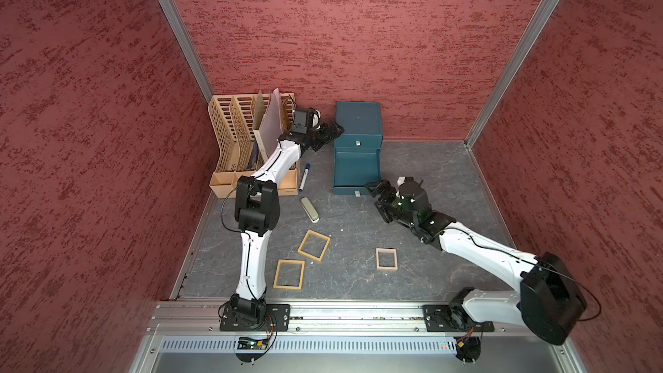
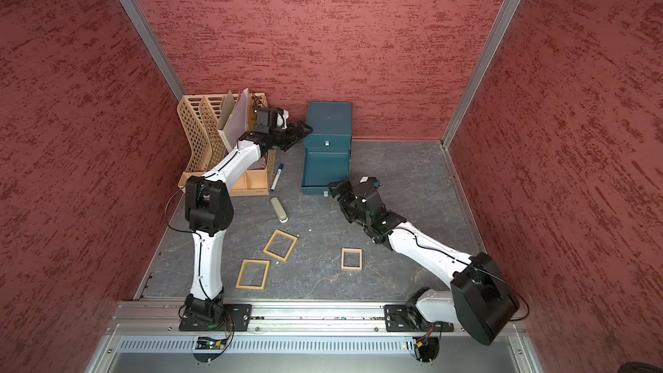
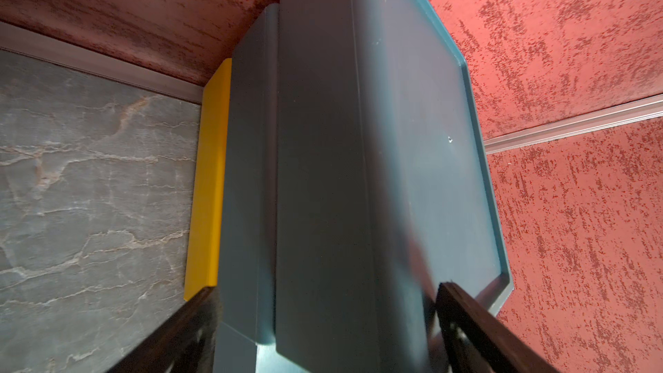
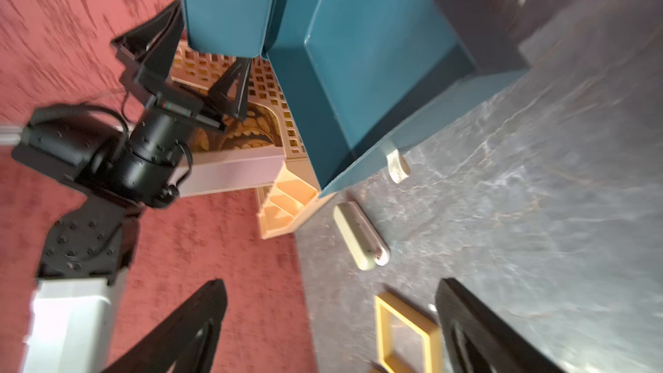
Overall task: Place the brooch boxes into the drawer by color
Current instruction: Pick up the brooch box from the center of the board.
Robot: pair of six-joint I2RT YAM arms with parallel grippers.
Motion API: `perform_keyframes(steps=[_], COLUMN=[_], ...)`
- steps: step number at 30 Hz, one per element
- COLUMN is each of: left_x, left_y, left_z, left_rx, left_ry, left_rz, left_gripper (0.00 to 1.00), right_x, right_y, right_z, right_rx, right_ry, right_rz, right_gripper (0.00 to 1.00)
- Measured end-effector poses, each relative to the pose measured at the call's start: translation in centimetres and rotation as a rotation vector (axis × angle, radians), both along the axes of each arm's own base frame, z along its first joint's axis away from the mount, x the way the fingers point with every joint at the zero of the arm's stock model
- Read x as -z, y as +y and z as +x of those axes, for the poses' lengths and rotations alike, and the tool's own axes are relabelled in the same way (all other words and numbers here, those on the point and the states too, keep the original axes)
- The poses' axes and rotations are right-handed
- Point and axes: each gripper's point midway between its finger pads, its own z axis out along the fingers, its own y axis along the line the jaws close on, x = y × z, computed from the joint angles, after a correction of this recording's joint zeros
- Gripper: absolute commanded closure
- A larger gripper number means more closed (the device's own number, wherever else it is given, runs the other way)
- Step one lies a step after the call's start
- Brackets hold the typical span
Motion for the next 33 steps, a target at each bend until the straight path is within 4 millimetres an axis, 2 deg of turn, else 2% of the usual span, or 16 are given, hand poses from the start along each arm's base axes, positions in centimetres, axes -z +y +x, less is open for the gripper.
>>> perform_keyframes(steps=[4,7,10,13,19,23,28,30,33], left_x=[0.0,-0.2,-1.3,-3.6,-10.2,-12.0,-11.0,-10.0,-8.2], left_y=[0.0,0.0,0.3,0.8,1.6,2.4,4.0,4.6,5.0], left_z=[0.0,-0.1,-0.4,-1.3,-2.9,-4.7,-8.2,-10.3,-14.5], left_rx=[0.000,-0.002,-0.014,-0.027,-0.048,-0.068,-0.116,-0.140,-0.151], left_ry=[0.001,0.000,-0.014,-0.049,-0.173,-0.196,-0.140,-0.106,-0.051], left_rz=[-0.002,-0.001,-0.001,-0.012,-0.042,-0.044,-0.006,0.030,0.098], left_gripper=[0.01,0.01,0.00,0.00,0.00,0.01,0.01,0.01,0.01], right_x=[-1.0,0.1,1.7,2.2,2.9,3.6,3.8,3.8,3.8], right_y=[-2.0,-3.6,-4.8,-5.5,-6.5,-7.1,-7.0,-7.0,-7.0], right_z=[-2.0,-3.7,-5.1,-5.8,-7.0,-7.9,-8.3,-8.4,-8.4], right_rx=[-0.055,-0.093,-0.140,-0.185,-0.246,-0.271,-0.297,-0.302,-0.305], right_ry=[-0.023,0.004,0.054,0.091,0.138,0.174,0.174,0.172,0.168], right_rz=[-0.169,-0.287,-0.396,-0.484,-0.585,-0.624,-0.642,-0.646,-0.650], right_gripper=[0.02,0.02,0.02,0.02,0.02,0.02,0.02,0.02,0.02])
